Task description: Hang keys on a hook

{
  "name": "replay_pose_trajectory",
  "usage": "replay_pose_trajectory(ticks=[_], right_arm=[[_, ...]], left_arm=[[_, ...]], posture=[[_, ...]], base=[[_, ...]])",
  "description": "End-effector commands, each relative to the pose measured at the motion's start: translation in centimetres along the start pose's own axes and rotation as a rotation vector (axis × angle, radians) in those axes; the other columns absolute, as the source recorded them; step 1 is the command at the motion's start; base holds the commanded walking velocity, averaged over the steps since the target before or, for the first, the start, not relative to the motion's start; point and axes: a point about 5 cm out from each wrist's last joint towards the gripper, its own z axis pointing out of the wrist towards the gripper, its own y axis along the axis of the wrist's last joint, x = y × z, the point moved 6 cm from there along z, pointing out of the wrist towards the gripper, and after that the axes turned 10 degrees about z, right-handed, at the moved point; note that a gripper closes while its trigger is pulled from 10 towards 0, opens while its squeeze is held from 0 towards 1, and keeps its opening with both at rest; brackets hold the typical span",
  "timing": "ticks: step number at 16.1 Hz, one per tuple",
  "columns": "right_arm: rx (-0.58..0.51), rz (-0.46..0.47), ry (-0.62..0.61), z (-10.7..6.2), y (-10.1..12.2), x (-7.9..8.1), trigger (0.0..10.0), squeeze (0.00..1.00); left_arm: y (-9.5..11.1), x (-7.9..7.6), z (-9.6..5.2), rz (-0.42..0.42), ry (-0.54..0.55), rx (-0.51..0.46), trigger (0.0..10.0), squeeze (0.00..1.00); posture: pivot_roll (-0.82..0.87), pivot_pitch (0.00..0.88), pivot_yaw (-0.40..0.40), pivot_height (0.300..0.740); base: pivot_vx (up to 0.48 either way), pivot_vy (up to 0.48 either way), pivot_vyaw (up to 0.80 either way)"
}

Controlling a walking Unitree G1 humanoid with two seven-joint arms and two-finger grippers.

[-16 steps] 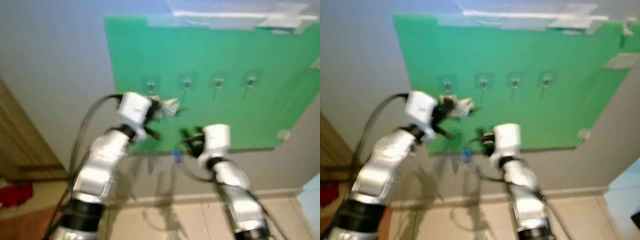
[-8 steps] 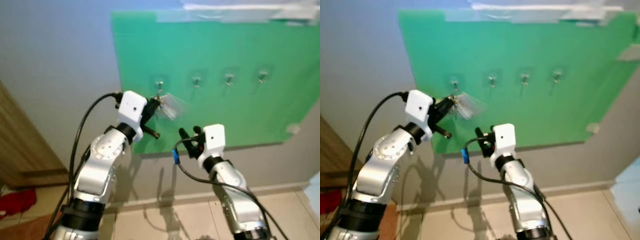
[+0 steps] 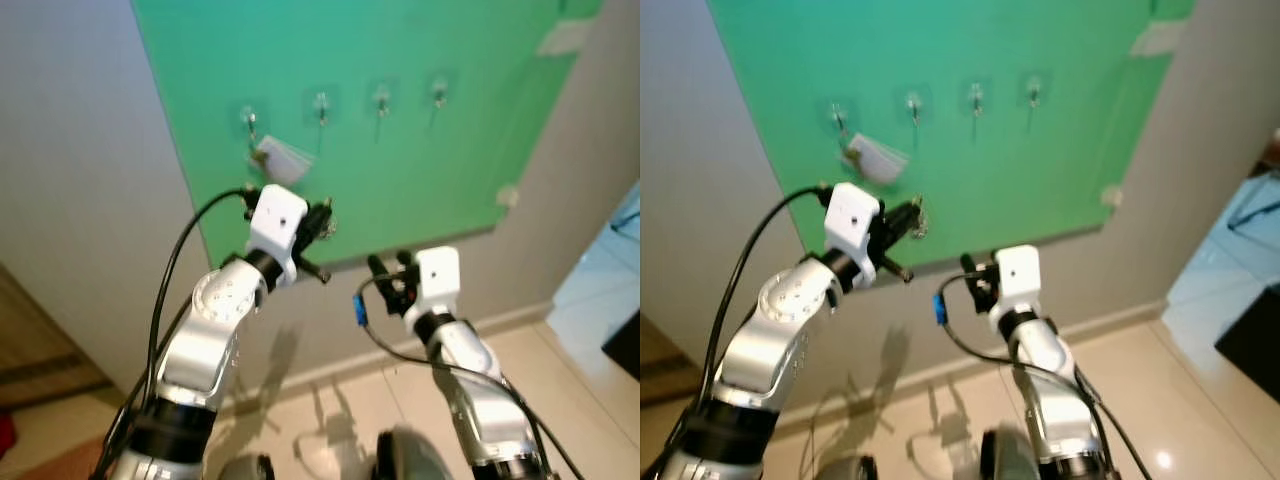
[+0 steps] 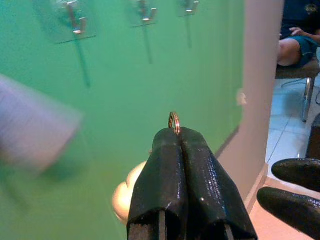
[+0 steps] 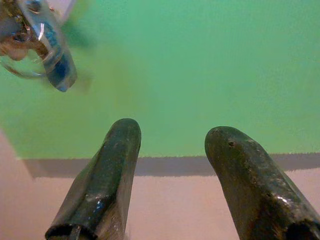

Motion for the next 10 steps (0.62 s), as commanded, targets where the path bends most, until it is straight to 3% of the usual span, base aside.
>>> replay_pose_trajectory(ticks=[1,5,10], right_arm=[[-0.017,0.002,0.003,0.18,0.44,0.14,10.0,0.0],[-0.019,0.014,-0.001,0.15,0.46,0.14,10.0,0.0],[-0.026,0.017,-0.005,0.16,0.6,0.09,10.0,0.0]], left_arm=[[0.76,0.14,0.0,0.009,-0.003,-0.021,0.0,0.0],[0.61,0.05,0.03,0.008,-0.011,-0.013,0.0,0.0],[0.82,-0.46,0.0,0.008,-0.038,-0.022,0.0,0.0]], posture=[[-0.08,0.0,0.055,0.65],[-0.08,0.0,0.059,0.65],[-0.08,0.0,0.064,0.699]], base=[[0.0,0.0,0.0],[0.0,0.0,0.0],[0.0,0.0,0.0]])
